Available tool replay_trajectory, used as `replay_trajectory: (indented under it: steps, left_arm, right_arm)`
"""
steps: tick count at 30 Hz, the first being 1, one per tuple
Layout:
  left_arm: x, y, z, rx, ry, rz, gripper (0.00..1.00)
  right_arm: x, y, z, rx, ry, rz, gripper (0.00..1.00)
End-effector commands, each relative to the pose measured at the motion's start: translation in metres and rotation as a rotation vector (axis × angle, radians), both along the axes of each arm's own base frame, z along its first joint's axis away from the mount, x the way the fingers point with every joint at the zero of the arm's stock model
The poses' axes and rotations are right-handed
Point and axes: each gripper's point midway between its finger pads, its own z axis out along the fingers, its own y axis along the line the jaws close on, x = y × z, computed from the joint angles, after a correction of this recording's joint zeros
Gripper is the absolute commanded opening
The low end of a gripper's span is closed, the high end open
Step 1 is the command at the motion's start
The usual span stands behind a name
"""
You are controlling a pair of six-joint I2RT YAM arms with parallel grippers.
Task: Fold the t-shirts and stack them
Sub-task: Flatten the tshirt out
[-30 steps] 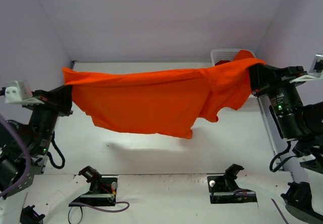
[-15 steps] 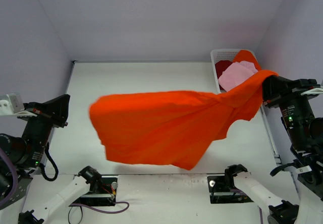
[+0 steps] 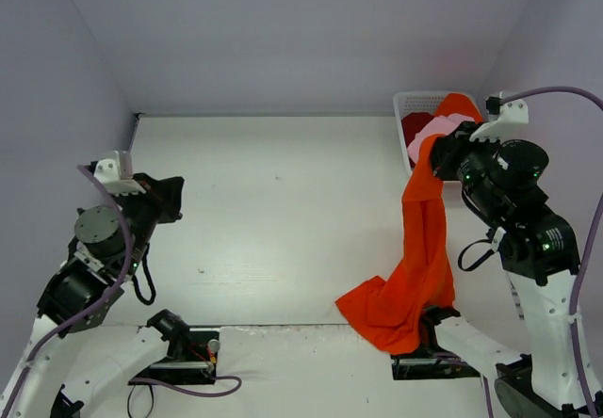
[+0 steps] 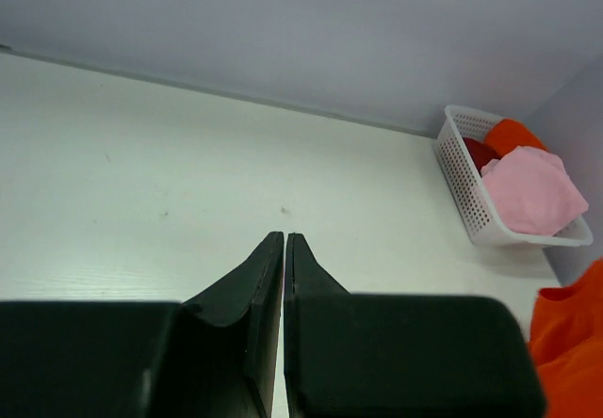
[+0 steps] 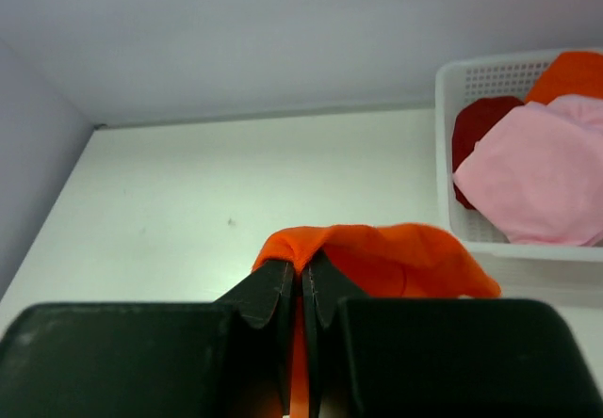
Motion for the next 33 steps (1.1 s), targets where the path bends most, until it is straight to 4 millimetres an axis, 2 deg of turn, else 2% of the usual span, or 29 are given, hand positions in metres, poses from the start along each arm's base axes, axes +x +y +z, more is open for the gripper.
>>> replay_trajectory:
  steps: [1,2,3,4,5,8,9,10,11,12,13,14,15,16,17,18,19,20,21,22,23,24,25,28,32,33]
  left_arm:
    - [0.020,-0.028,0.011,-0.101,-0.055,-0.064,0.00]
    - [0.027,-0.039,-0.007,-0.098,-0.023,-0.090,0.00]
    - [0.030,-0.053,-0.006,-0.129,-0.040,-0.147,0.00]
    - [0.037,-0.064,-0.016,-0.159,-0.012,-0.171,0.00]
    - [0.043,-0.075,-0.029,-0.174,-0.001,-0.196,0.18]
    - [0.055,-0.108,-0.057,-0.237,0.042,-0.298,0.41]
    - [0.058,-0.115,-0.060,-0.257,0.042,-0.320,0.43]
    - [0.058,-0.134,-0.071,-0.283,0.083,-0.391,0.43]
    - [0.061,-0.144,-0.069,-0.308,0.069,-0.429,0.43]
    - [0.062,-0.154,-0.078,-0.314,0.092,-0.460,0.44]
    - [0.062,-0.173,-0.094,-0.313,0.145,-0.508,0.45]
    - [0.062,-0.183,-0.096,-0.316,0.147,-0.528,0.45]
    - [0.064,-0.195,-0.110,-0.298,0.182,-0.541,0.47]
    - [0.056,-0.210,-0.115,-0.289,0.196,-0.577,0.48]
    - [0.056,-0.217,-0.117,-0.288,0.192,-0.576,0.49]
    - [0.054,-0.224,-0.120,-0.285,0.195,-0.590,0.50]
    - [0.049,-0.237,-0.131,-0.279,0.220,-0.614,0.54]
    - [0.049,-0.244,-0.130,-0.291,0.213,-0.626,0.55]
    - [0.047,-0.250,-0.134,-0.295,0.221,-0.637,0.56]
    - [0.049,-0.257,-0.143,-0.299,0.243,-0.642,0.56]
    - [0.046,-0.266,-0.141,-0.315,0.235,-0.662,0.56]
    - [0.047,-0.273,-0.150,-0.314,0.251,-0.664,0.56]
    - [0.047,-0.278,-0.146,-0.328,0.232,-0.675,0.56]
    - [0.043,-0.297,-0.155,-0.325,0.245,-0.705,0.56]
    - [0.042,-0.319,-0.155,-0.344,0.217,-0.752,0.56]
    - [0.042,-0.325,-0.161,-0.337,0.223,-0.762,0.56]
  right_arm:
    - [-0.002,0.003,0.035,0.034,-0.127,0.026,0.00]
    - [-0.001,0.003,0.035,0.032,-0.126,0.026,0.00]
    - [-0.002,0.003,0.036,0.031,-0.131,0.023,0.00]
    - [-0.002,0.001,0.040,0.030,-0.139,0.017,0.00]
    - [-0.003,0.000,0.042,0.027,-0.144,0.014,0.00]
    - [-0.004,-0.002,0.053,0.018,-0.170,0.008,0.00]
    - [-0.002,-0.002,0.054,0.013,-0.169,0.007,0.00]
    - [-0.002,-0.002,0.057,0.015,-0.174,0.007,0.00]
    - [-0.003,-0.002,0.062,0.016,-0.184,0.007,0.00]
    - [0.001,-0.002,0.062,0.015,-0.180,0.004,0.00]
    - [0.002,-0.001,0.064,0.015,-0.181,0.005,0.00]
    - [0.001,-0.001,0.069,0.018,-0.192,0.004,0.00]
    - [0.003,-0.001,0.072,0.018,-0.195,0.001,0.00]
    - [0.003,-0.002,0.077,0.014,-0.205,-0.001,0.00]
    - [0.003,-0.002,0.083,0.012,-0.218,-0.001,0.00]
    - [0.004,-0.008,0.098,0.013,-0.247,-0.037,0.00]
    - [0.005,-0.010,0.107,0.000,-0.267,-0.044,0.00]
    - [0.005,-0.011,0.117,0.000,-0.286,-0.047,0.00]
    - [0.006,-0.011,0.136,0.007,-0.320,-0.052,0.00]
    - [0.007,-0.011,0.144,0.010,-0.336,-0.051,0.00]
    - [0.006,-0.010,0.153,0.022,-0.353,-0.047,0.00]
    - [0.012,-0.006,0.157,0.028,-0.354,-0.039,0.00]
    - [0.006,-0.007,0.171,0.046,-0.386,-0.034,0.00]
    - [0.003,-0.006,0.180,0.082,-0.405,-0.029,0.00]
    - [-0.005,-0.007,0.186,0.107,-0.427,-0.026,0.00]
    - [-0.009,-0.009,0.188,0.107,-0.433,-0.026,0.00]
